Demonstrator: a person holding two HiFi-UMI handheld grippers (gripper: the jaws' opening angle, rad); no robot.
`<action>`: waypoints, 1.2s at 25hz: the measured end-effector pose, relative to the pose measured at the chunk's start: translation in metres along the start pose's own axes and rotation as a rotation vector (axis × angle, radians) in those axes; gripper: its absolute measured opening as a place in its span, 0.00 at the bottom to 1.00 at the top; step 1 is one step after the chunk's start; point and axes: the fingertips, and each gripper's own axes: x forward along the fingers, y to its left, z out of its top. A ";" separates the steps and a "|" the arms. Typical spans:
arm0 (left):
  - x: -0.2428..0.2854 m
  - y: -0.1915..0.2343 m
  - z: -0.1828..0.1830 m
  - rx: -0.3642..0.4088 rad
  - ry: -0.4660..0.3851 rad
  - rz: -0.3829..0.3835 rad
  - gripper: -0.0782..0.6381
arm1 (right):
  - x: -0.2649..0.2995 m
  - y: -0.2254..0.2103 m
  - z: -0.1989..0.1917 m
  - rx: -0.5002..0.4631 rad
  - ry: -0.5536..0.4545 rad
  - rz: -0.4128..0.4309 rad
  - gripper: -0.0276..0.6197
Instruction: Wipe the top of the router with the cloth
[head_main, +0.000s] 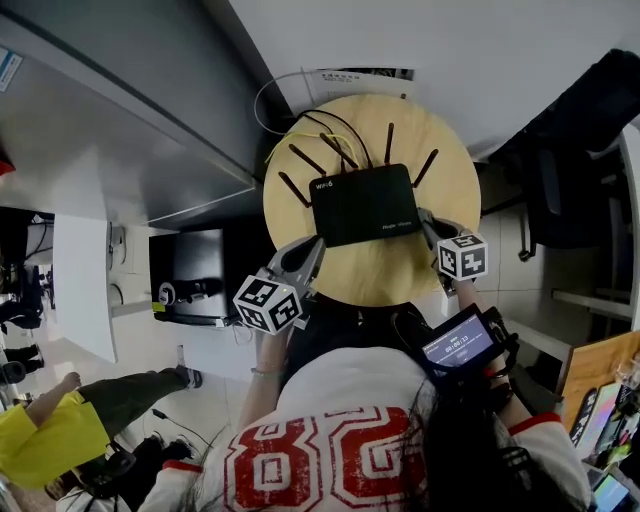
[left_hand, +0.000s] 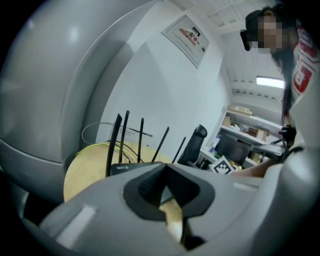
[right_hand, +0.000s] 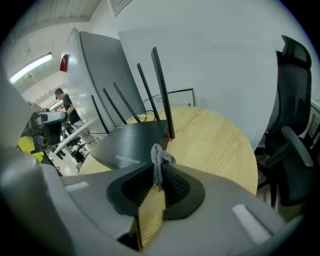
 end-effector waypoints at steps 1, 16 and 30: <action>0.001 -0.002 -0.001 0.002 0.003 -0.007 0.11 | -0.003 0.001 -0.005 0.013 0.000 -0.006 0.11; -0.002 -0.002 -0.002 0.002 -0.005 -0.044 0.11 | -0.024 0.011 -0.044 0.126 -0.008 -0.072 0.11; -0.020 0.024 0.005 -0.028 -0.051 0.001 0.11 | -0.013 0.029 -0.044 0.124 0.039 -0.070 0.11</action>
